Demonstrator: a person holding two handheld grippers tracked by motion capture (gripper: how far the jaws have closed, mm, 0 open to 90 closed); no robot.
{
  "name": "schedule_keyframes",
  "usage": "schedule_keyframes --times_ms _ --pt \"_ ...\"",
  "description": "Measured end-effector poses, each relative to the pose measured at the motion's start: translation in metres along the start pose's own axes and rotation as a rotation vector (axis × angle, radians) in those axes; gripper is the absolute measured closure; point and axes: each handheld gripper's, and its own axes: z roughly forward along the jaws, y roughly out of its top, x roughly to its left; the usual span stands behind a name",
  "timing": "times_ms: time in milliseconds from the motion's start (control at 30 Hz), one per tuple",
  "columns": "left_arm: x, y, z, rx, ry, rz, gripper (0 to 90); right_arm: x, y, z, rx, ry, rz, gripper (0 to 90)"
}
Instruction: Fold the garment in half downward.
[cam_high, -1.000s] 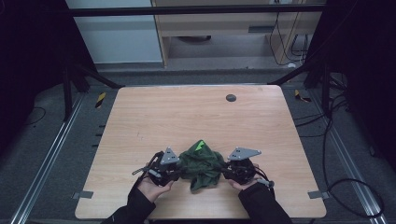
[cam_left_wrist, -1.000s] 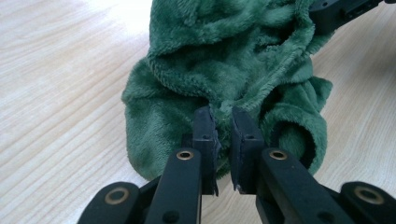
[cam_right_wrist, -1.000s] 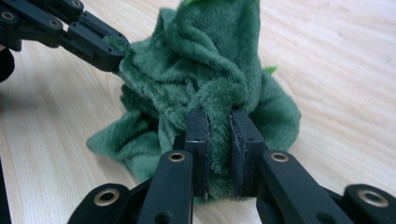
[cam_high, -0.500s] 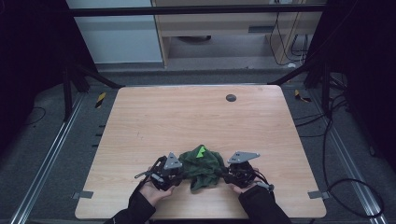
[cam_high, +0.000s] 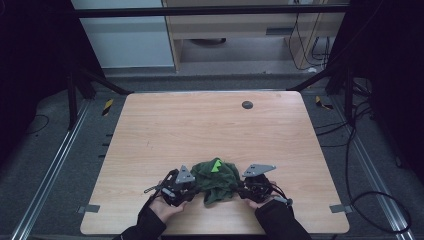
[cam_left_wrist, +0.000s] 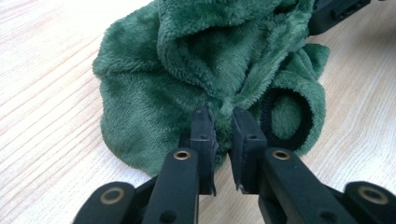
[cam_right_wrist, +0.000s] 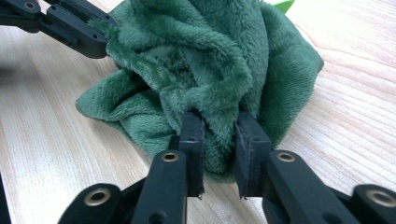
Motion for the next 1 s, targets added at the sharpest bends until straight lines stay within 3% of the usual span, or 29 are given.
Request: schedule_keyframes --times_ms 267,600,1000 --pt "0.006 0.006 -0.014 -0.043 0.004 -0.031 68.1 -0.002 0.003 -0.011 -0.051 -0.005 0.018 64.0" --pt "0.021 0.012 -0.032 -0.104 0.031 -0.070 61.5 -0.005 0.014 -0.024 -0.137 -0.008 0.044 61.1" --pt "0.033 0.028 -0.023 -0.128 0.029 -0.095 60.6 -0.010 0.041 -0.023 -0.193 -0.028 0.034 62.6"
